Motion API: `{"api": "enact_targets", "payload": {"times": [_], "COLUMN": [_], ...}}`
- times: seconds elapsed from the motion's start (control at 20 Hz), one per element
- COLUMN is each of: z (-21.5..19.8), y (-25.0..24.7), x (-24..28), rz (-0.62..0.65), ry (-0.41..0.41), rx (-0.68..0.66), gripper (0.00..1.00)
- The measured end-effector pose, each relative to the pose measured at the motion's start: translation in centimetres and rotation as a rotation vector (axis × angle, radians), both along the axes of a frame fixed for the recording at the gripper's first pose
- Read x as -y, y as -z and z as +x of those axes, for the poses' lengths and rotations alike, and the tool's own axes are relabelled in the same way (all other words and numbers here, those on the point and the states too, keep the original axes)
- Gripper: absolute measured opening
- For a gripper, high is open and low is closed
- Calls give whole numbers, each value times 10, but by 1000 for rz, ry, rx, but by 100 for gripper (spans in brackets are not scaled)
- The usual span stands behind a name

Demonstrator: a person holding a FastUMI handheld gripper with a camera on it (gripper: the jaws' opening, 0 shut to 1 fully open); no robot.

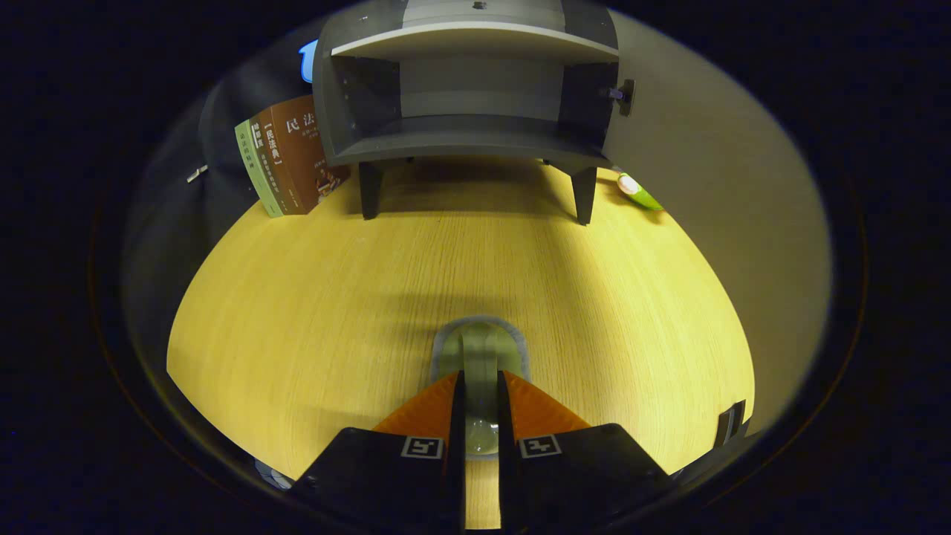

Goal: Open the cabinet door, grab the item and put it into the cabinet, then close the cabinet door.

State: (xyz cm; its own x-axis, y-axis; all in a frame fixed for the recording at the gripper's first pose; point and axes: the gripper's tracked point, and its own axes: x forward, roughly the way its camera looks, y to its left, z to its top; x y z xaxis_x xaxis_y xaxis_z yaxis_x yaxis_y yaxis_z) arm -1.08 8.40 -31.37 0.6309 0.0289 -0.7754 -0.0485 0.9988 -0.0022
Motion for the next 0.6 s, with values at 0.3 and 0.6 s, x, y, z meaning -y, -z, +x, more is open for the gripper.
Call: {"api": "enact_targets", "payload": {"times": [0.3,0.6], "z": [13,40], "y": [-43,-105], "x": [-4,-16], "rz": [40,112], "ry": [-49,-47], "rx": [112,229], "gripper": [22,22]}}
